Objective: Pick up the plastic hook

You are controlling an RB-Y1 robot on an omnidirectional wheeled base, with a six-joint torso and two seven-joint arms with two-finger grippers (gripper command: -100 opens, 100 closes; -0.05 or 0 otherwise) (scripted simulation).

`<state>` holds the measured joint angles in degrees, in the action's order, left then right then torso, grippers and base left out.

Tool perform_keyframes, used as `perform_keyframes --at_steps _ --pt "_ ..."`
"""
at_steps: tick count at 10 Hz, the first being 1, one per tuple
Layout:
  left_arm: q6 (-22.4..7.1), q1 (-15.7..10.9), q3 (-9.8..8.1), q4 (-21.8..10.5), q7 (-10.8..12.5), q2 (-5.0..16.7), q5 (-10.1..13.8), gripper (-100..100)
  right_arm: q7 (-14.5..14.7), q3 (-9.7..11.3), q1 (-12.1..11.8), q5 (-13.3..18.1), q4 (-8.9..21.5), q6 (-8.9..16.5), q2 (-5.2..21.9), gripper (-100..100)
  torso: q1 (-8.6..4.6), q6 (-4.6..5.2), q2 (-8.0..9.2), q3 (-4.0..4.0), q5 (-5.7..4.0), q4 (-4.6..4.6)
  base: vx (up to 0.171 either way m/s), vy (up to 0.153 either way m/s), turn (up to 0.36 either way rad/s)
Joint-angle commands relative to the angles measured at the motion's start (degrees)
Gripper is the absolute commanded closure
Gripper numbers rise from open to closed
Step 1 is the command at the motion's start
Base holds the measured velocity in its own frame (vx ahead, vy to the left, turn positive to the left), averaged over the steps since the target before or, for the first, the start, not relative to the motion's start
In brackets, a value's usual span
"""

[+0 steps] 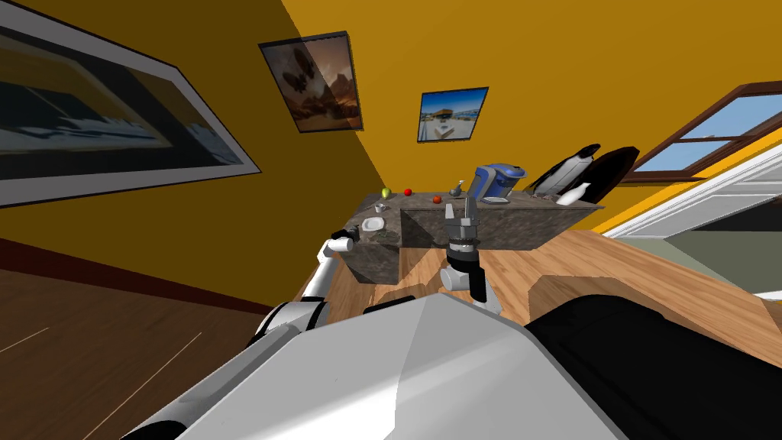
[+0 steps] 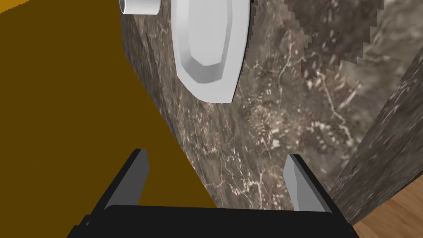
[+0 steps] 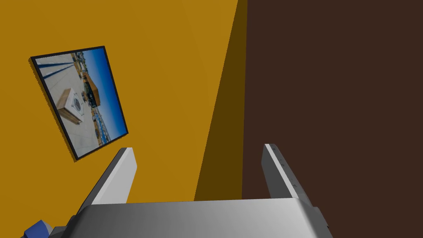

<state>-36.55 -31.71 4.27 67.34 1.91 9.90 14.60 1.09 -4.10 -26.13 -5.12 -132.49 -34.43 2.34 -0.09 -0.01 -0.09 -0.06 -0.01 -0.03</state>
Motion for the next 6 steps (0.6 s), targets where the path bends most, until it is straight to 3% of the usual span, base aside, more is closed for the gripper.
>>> perform_keyframes --at_steps 1,2,4,5,6 --pt "-2.86 -1.90 0.06 -2.53 -0.13 0.05 0.64 -100 0.00 0.00 0.00 0.00 0.00 0.00 0.00 0 0.00 0.00 0.00 0.00 0.00 0.00 0.025 -0.010 -0.019" --pt "-4.52 -4.46 0.08 -4.78 -0.16 -0.26 1.30 -100 0.00 0.00 0.00 0.00 0.00 0.00 0.00 0 0.01 -0.02 0.00 -0.01 0.00 -0.01 0.035 -0.013 -0.029" --pt "-7.12 -5.23 0.08 -6.21 -0.16 -0.26 1.30 -100 0.00 0.00 0.00 0.00 0.00 0.00 0.00 0 0.00 -0.02 -0.02 -0.02 0.00 -0.02 0.022 -0.008 -0.007" --pt "-8.81 -8.06 0.08 -9.28 -0.19 -0.56 1.91 -100 0.00 0.00 0.00 0.00 0.00 0.00 0.00 0 0.04 -0.03 0.03 0.01 0.01 -0.01 0.024 -0.009 -0.032" --pt "-10.39 -8.48 0.08 -9.81 -0.19 -0.56 1.91 -100 0.00 0.00 0.00 0.00 0.00 0.00 0.00 0 0.01 -0.01 0.01 0.00 0.00 0.00 0.026 -0.013 -0.019"
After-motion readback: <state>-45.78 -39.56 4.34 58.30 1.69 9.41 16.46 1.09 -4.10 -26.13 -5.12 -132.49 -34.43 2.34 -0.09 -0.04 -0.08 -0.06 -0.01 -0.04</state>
